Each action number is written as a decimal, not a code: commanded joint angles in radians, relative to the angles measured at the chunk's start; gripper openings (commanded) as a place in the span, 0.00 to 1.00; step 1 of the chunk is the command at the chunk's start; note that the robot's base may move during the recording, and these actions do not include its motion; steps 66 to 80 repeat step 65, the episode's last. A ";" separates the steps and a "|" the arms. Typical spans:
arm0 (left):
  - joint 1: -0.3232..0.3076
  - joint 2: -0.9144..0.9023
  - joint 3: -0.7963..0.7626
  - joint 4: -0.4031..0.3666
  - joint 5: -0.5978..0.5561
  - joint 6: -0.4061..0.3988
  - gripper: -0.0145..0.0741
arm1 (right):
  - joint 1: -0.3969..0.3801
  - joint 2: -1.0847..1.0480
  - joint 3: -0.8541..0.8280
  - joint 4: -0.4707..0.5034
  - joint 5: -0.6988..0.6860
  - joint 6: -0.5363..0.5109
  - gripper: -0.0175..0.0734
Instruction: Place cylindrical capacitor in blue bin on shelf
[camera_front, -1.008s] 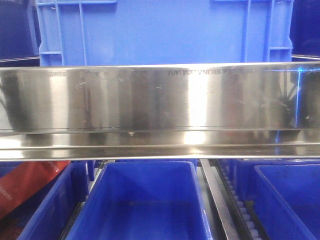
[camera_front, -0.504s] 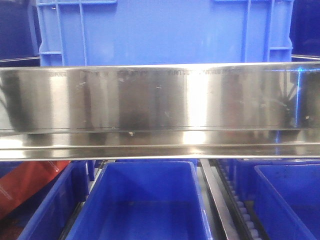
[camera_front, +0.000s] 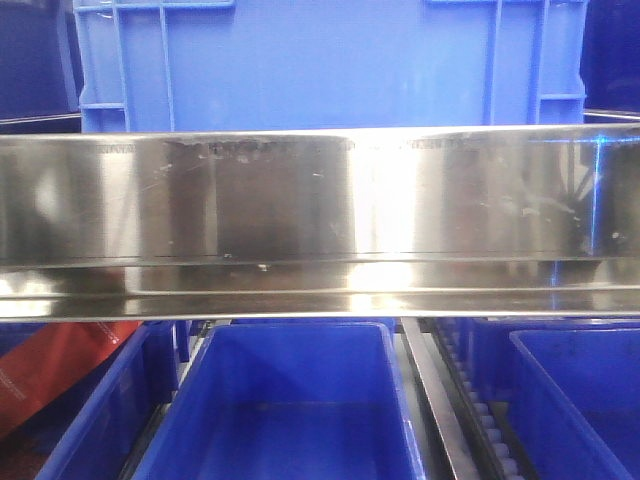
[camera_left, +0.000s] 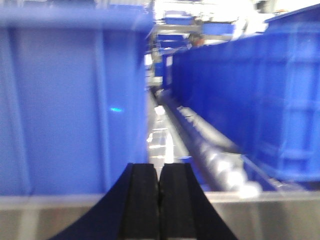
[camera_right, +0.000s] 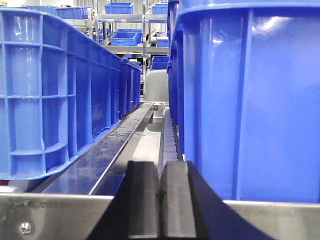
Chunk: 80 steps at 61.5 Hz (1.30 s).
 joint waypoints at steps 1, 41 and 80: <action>0.021 -0.022 0.063 0.015 -0.047 -0.010 0.04 | -0.004 -0.004 0.003 -0.008 -0.022 0.002 0.01; 0.044 -0.022 0.094 0.011 -0.140 -0.010 0.04 | -0.004 -0.004 0.003 -0.008 -0.022 0.002 0.01; 0.044 -0.022 0.094 0.011 -0.140 -0.010 0.04 | -0.004 -0.004 0.003 -0.008 -0.022 0.002 0.01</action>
